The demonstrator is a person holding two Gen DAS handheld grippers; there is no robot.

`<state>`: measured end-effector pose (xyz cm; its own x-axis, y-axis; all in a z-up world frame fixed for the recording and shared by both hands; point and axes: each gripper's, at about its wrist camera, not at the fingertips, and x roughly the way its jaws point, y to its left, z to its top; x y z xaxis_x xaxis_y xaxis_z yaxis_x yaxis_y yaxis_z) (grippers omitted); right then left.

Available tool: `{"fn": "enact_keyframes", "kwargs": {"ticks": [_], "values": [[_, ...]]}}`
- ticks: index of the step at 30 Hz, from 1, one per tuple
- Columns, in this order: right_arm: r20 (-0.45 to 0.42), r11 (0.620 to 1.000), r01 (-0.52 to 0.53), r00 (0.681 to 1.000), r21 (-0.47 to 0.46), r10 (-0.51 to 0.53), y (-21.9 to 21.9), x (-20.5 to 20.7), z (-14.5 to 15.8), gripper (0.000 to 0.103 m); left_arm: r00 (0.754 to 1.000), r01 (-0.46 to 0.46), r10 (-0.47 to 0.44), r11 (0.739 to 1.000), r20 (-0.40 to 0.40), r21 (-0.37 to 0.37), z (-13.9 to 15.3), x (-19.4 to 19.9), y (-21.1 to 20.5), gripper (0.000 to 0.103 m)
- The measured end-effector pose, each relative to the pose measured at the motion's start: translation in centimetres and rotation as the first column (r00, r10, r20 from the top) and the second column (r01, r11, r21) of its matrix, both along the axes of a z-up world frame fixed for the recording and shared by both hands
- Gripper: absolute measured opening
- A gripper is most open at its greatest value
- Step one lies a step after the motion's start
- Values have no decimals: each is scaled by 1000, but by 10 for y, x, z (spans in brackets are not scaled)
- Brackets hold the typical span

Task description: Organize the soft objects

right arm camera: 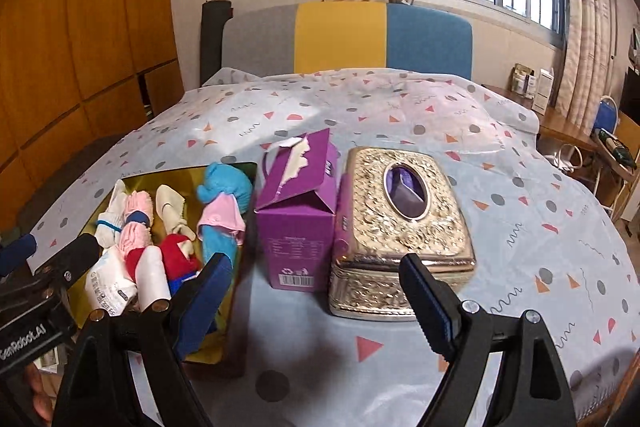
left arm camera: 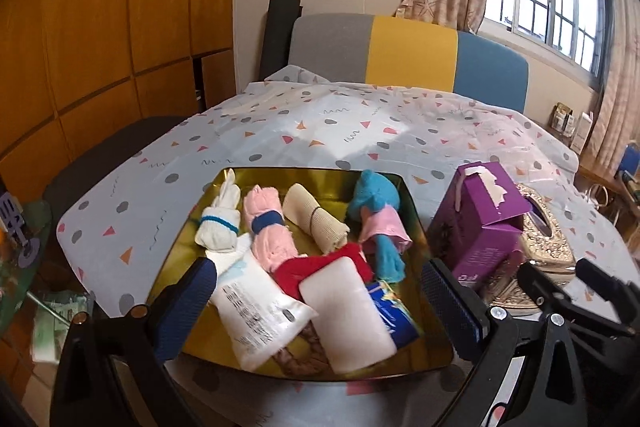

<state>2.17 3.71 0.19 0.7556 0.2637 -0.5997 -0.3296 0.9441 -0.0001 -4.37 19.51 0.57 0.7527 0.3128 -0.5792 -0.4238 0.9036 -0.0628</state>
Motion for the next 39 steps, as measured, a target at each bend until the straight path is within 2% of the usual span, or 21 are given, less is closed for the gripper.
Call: {"fn": "enact_keyframes", "kwargs": {"ticks": [12, 39], "values": [[-25, 1000, 11, 1000, 12, -10, -6, -3, -8, 87, 999, -6, 7, 1000, -40, 23, -8, 1, -5, 103], [-25, 1000, 3, 1000, 1, -3, -4, -9, -9, 87, 999, -6, 6, 1000, -33, 9, -5, -3, -1, 103]]}}
